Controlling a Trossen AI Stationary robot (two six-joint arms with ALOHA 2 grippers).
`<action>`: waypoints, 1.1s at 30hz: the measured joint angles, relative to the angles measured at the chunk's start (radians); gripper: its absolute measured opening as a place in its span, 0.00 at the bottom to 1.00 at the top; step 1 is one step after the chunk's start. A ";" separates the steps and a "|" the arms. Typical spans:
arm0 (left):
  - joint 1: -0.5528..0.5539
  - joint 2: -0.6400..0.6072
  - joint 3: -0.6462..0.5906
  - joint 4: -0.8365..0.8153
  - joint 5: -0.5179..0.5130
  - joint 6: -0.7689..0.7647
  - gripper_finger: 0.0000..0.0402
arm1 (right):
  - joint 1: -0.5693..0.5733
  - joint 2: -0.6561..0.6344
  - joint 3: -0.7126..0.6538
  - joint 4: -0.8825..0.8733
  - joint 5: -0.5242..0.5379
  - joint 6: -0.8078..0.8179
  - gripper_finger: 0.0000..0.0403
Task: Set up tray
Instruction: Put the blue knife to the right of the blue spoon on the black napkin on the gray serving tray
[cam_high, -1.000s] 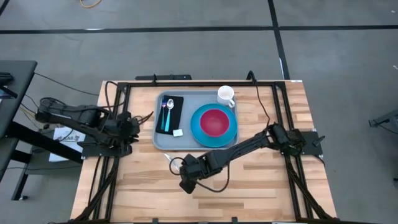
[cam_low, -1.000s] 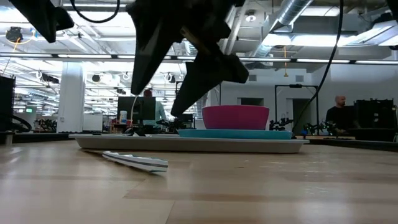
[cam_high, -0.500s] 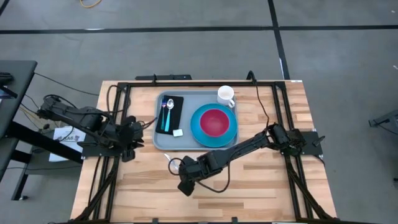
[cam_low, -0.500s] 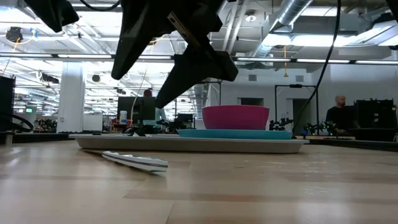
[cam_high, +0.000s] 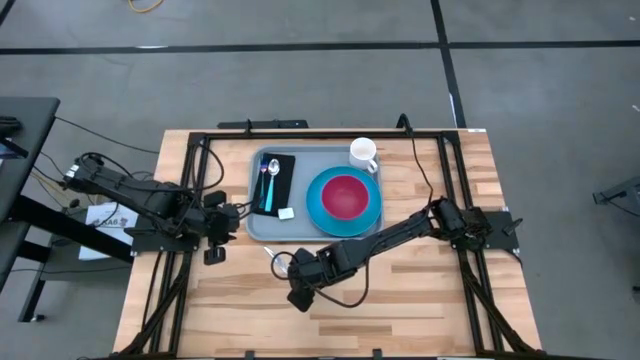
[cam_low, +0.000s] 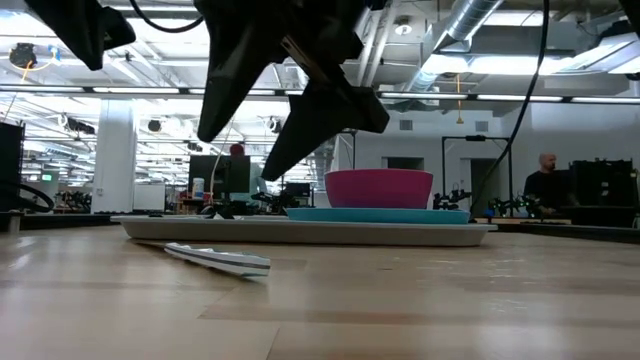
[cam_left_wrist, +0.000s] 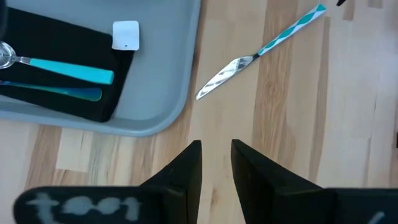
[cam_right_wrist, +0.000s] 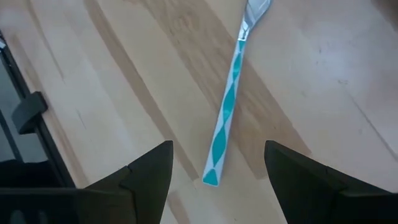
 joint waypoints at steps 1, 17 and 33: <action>0.000 0.000 0.000 0.003 -0.001 -0.002 0.18 | 0.000 0.000 0.000 -0.003 0.001 0.000 0.61; 0.000 0.000 0.000 0.052 -0.028 -0.033 0.18 | 0.006 0.046 0.000 0.029 -0.031 0.019 0.61; 0.000 0.000 0.000 0.061 -0.045 -0.061 0.18 | -0.002 0.019 0.091 0.048 -0.028 -0.120 0.61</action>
